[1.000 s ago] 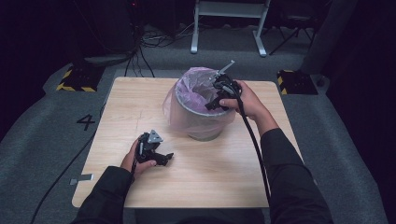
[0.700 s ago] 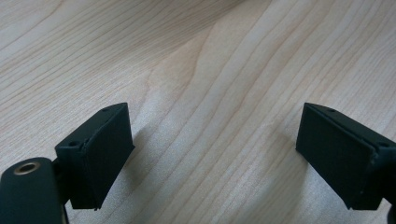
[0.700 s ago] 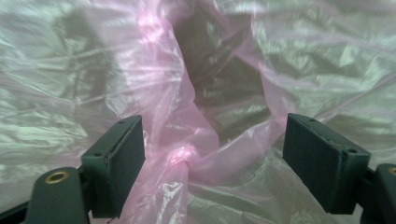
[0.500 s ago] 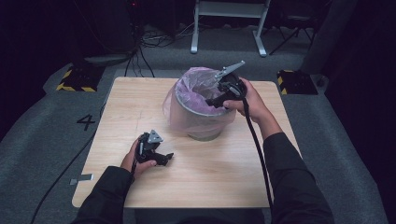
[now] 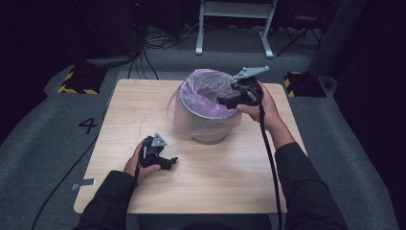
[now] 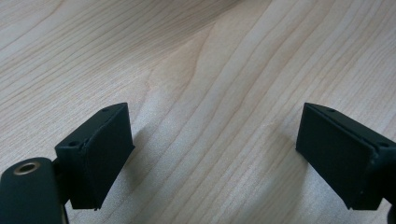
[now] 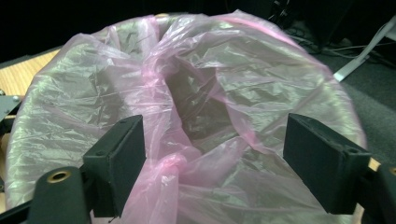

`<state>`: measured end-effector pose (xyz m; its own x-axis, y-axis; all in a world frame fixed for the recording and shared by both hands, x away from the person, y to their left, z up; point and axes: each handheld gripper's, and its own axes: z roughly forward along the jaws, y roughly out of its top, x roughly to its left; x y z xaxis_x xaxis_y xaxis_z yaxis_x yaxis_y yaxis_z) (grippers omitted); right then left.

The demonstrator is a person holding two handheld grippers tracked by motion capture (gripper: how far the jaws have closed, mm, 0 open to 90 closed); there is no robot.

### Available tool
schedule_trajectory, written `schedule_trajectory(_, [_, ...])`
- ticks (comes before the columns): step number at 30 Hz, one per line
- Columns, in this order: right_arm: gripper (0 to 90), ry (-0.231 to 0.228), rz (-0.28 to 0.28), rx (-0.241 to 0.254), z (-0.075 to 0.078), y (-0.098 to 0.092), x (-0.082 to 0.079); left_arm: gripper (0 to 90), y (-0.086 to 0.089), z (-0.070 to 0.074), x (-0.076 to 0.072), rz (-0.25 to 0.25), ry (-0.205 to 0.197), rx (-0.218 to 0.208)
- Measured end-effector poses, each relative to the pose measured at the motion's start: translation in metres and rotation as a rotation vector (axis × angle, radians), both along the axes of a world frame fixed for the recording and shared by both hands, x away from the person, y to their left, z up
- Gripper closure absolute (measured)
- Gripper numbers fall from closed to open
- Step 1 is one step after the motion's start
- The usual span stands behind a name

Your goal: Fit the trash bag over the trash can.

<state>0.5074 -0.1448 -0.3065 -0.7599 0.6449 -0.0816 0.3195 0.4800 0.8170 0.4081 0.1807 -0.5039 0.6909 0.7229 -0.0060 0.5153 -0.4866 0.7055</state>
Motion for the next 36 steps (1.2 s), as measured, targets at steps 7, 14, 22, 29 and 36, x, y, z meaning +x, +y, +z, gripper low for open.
schedule_trajectory(7, [22.3,-0.029,-0.021,-0.012,-0.002,-0.009,-0.007,10.7,0.0,0.0,0.0,0.0,0.001,0.0])
schedule_trajectory(14, [25.7,-0.08,-0.026,0.007,0.0,-0.023,-0.019,10.7,0.0,0.0,0.0,0.0,0.001,0.0])
schedule_trajectory(22, [24.4,-0.099,-0.046,0.029,0.002,-0.047,-0.031,10.6,0.0,0.0,0.0,0.0,0.001,0.0])
schedule_trajectory(29, [23.1,-0.123,-0.042,0.014,-0.004,-0.057,-0.042,10.7,0.0,0.0,0.0,0.0,0.001,0.0])
schedule_trajectory(36, [22.5,-0.123,-0.045,0.019,-0.009,-0.069,-0.05,10.6,0.0,0.0,0.0,0.0,0.001,0.0])
